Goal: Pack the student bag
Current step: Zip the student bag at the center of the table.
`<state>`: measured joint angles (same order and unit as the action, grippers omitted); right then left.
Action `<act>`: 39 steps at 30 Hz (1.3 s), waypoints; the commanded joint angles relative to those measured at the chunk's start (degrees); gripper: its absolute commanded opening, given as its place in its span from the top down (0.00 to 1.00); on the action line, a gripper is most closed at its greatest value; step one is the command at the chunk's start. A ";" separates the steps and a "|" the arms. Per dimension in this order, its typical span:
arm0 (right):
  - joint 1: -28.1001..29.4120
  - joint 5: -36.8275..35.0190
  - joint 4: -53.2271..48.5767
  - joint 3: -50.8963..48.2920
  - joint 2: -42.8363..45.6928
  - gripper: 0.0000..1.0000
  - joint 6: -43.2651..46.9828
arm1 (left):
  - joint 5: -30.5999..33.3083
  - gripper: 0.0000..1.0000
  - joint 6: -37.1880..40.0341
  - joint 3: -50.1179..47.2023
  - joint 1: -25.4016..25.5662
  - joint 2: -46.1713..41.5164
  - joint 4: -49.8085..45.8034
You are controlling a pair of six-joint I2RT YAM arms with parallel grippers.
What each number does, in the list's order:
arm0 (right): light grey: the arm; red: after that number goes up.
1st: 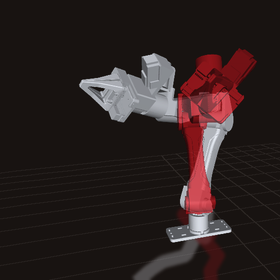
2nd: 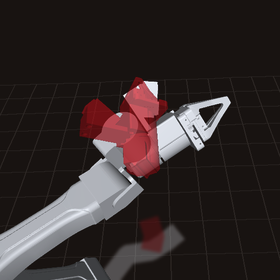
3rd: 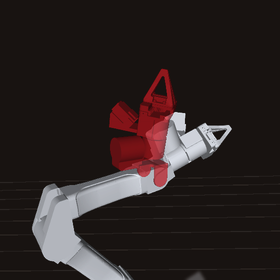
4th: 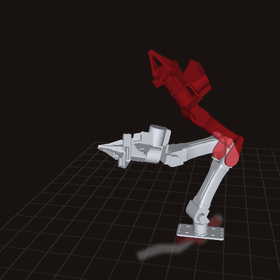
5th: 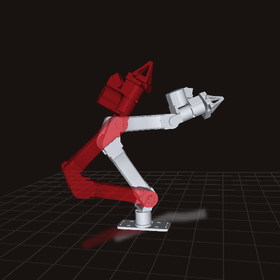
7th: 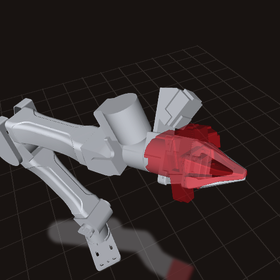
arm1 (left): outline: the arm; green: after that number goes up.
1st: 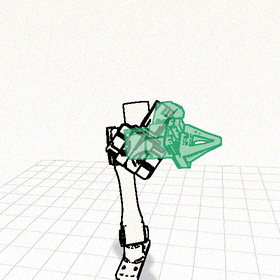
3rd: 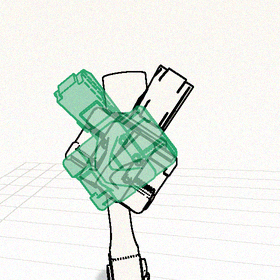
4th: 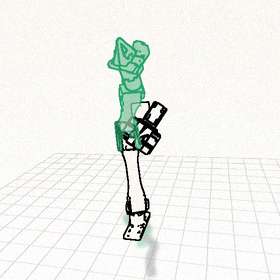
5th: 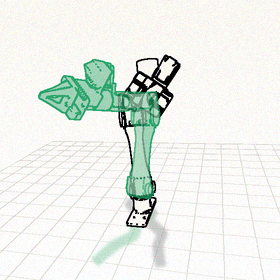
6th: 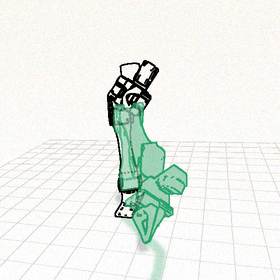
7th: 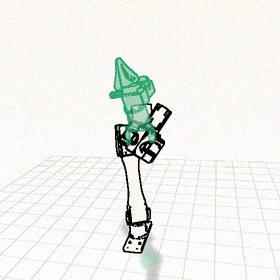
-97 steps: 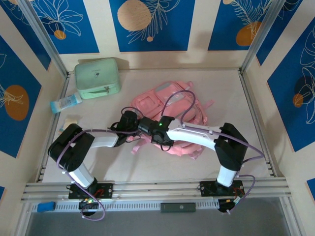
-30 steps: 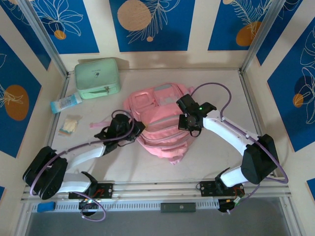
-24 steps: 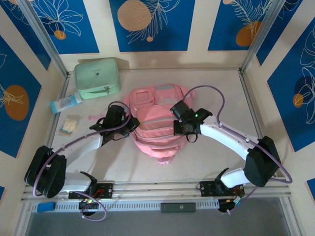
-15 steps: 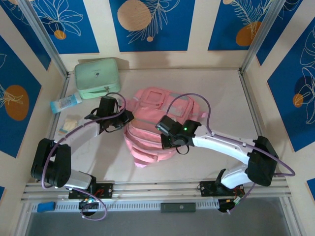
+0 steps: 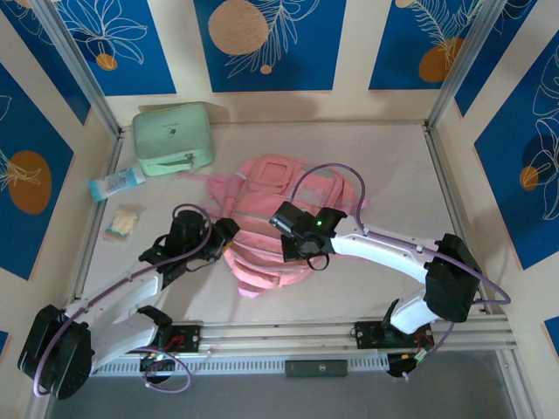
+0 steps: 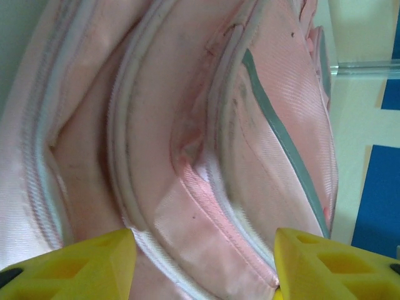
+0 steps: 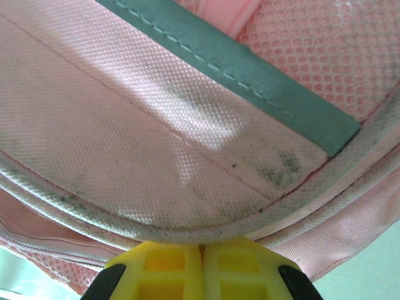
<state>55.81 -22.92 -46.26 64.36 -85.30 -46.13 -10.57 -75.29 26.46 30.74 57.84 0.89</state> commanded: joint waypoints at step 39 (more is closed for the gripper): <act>-27.54 -0.83 4.35 -0.27 16.72 0.31 19.46 | 17.46 0.09 38.67 23.50 -7.02 3.44 -28.20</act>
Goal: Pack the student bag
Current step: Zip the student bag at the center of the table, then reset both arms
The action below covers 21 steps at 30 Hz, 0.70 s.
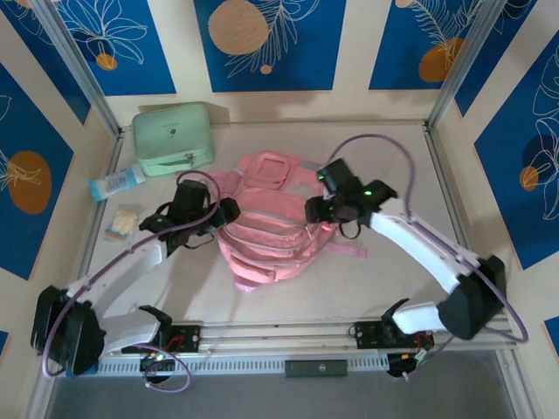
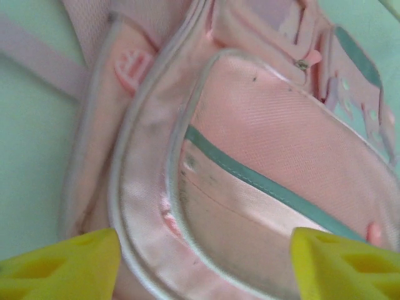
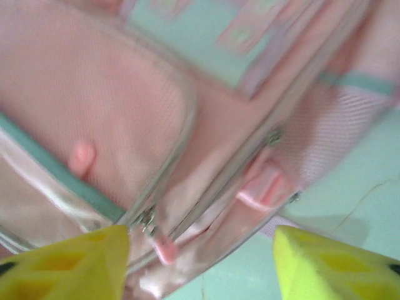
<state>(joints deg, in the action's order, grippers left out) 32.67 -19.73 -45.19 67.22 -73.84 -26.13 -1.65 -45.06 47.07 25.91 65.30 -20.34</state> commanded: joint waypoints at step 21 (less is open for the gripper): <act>-34.57 11.09 83.17 -42.35 -6.53 0.01 15.95 | 16.64 0.01 49.82 -26.10 -16.83 17.41 70.41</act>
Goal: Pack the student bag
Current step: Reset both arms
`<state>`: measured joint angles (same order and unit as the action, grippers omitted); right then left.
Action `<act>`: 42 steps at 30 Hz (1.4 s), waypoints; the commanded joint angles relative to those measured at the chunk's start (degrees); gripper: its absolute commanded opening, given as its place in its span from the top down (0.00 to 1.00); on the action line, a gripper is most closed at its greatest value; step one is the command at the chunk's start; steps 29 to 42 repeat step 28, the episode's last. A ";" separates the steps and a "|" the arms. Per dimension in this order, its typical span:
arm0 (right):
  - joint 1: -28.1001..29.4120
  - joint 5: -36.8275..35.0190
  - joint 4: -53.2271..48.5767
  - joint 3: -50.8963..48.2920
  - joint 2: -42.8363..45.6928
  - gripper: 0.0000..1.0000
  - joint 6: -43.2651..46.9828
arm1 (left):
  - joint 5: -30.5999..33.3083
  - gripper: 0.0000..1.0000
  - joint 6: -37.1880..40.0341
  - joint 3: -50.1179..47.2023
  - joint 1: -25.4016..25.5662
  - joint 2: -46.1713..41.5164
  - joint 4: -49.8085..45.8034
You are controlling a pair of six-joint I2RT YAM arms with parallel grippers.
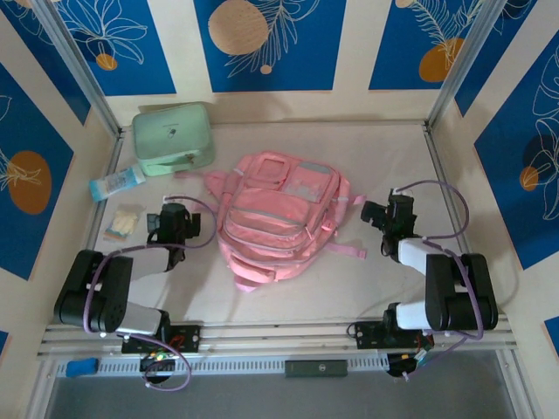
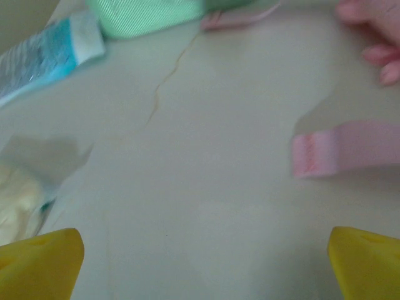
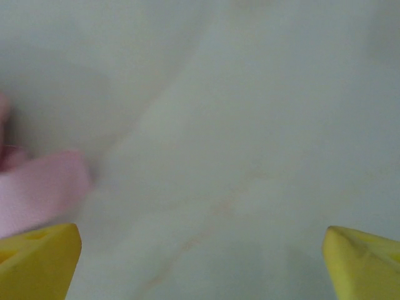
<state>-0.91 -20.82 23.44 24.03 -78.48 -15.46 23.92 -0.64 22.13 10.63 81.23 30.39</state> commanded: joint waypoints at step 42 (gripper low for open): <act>0.86 16.91 22.16 0.05 -8.72 0.01 9.93 | -17.90 0.01 2.62 -0.90 -6.33 8.40 24.04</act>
